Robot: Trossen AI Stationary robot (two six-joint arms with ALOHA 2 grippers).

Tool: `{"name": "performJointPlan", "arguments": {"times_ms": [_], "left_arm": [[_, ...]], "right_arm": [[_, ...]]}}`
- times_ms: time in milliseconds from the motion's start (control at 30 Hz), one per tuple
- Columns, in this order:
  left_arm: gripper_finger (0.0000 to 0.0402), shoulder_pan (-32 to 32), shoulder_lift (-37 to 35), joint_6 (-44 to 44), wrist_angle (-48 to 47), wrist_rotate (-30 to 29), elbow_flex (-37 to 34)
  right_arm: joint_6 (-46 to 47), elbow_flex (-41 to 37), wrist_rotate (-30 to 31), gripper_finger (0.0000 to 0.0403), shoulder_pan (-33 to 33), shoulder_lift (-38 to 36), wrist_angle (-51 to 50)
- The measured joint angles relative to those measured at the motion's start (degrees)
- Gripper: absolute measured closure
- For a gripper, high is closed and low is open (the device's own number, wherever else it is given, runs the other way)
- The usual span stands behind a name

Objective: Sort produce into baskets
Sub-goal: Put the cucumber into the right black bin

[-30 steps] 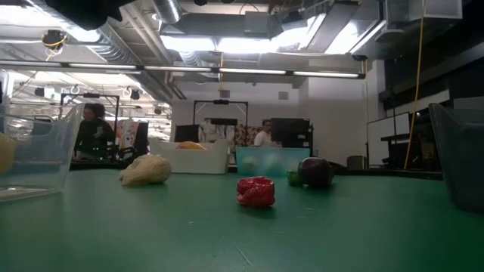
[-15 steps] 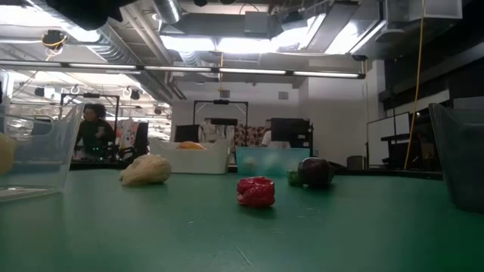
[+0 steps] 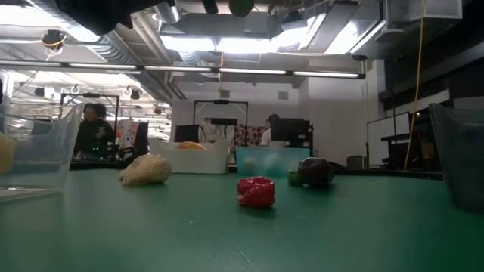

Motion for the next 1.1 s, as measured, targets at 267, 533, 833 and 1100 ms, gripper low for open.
{"name": "performJointPlan", "arguments": {"times_ms": [267, 533, 833, 1100], "left_arm": [[0.0235, 0.02, -0.02, 0.17, 1.15, -0.54, 0.00], [0.0214, 0.02, -0.52, 3.64, -2.52, -1.43, 0.00], [0.0127, -0.11, -5.81, 3.28, -24.23, -1.43, -0.07], [0.0120, -0.44, -8.43, -2.58, -35.21, -1.30, -0.09]], "right_arm": [[-0.26, -0.02, -0.39, 0.0258, 0.00, -0.09, -1.26], [0.56, -0.11, -0.57, 0.0268, 0.00, -0.11, -2.05], [2.93, 0.07, 2.73, 0.0268, 0.94, -9.95, -22.67], [21.38, 0.02, 9.97, 0.0268, 10.14, -23.38, -61.31]]}}
